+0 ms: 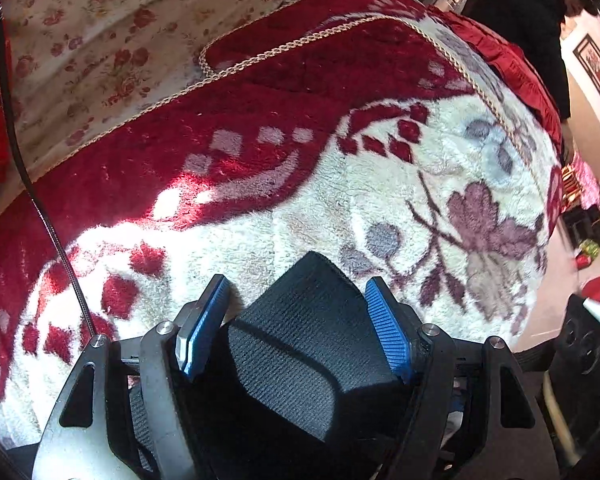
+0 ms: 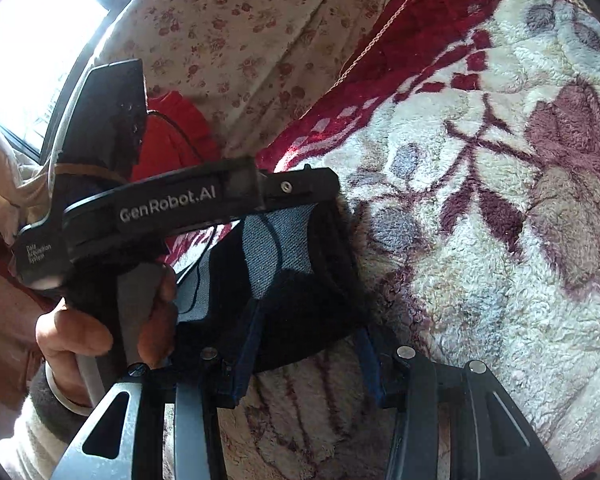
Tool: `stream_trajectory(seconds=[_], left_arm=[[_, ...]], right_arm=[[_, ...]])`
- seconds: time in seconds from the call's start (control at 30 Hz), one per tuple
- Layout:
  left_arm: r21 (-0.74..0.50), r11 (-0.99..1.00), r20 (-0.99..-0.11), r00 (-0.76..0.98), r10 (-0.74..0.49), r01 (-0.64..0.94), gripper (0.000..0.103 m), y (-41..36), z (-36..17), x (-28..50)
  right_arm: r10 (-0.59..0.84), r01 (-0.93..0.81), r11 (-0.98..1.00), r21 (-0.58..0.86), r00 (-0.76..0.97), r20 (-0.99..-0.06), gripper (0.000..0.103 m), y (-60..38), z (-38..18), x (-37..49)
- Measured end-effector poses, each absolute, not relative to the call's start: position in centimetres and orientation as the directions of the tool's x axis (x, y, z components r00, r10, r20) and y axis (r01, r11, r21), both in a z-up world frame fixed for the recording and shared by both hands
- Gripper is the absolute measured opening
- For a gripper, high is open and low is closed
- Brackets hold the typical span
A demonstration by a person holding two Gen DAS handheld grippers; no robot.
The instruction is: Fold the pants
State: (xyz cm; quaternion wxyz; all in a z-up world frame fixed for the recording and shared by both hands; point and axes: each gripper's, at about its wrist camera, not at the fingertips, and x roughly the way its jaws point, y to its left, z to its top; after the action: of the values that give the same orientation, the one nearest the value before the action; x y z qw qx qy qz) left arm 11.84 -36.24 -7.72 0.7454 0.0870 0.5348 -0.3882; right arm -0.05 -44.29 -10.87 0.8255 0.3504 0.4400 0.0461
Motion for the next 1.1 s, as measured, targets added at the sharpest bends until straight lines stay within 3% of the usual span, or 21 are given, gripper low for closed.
stream_trajectory(seconds=[0.07,0.2,0.3,0.47,0.7,0.9,1.1], left_arm=[[-0.254,0.66,-0.86,0.148,-0.489,0.707,0.054,-36.4,-7.9,11.2],[-0.248,0.641,-0.848,0.157,-0.506,0.726,0.029,-36.2,-7.7,10.8],[-0.263,0.632,-0.835,0.155,-0.527,0.729,0.017,-35.8,-7.1,10.9],[-0.323,0.609,-0.775,0.167,-0.61,0.724,0.016,-33.4,-3.3,10.8],[-0.313,0.638,-0.691,0.293,-0.661,0.703,0.016,-25.4,3.9,9.9],[-0.26,0.765,-0.712,0.417,-0.564,0.59,0.016,-14.4,4.3,9.0],[-0.212,0.902,-0.815,0.442,-0.375,0.375,0.016,-6.0,-1.8,8.7]], right_arm=[[0.391,0.233,0.738,0.634,0.618,-0.682,0.042,-44.7,-11.0,-0.1],[0.367,0.247,0.745,0.62,0.624,-0.69,0.012,-45.1,-11.2,0.4],[0.368,0.231,0.747,0.623,0.638,-0.677,0.01,-44.7,-10.7,0.8],[0.369,0.141,0.775,0.616,0.69,-0.623,0.009,-43.6,-7.2,0.6],[0.436,-0.041,0.803,0.594,0.72,-0.54,0.009,-38.9,-0.9,1.1],[0.575,-0.236,0.781,0.579,0.634,-0.517,0.009,-30.5,1.1,2.7],[0.676,-0.305,0.732,0.61,0.443,-0.589,0.01,-20.8,-4.3,5.7]])
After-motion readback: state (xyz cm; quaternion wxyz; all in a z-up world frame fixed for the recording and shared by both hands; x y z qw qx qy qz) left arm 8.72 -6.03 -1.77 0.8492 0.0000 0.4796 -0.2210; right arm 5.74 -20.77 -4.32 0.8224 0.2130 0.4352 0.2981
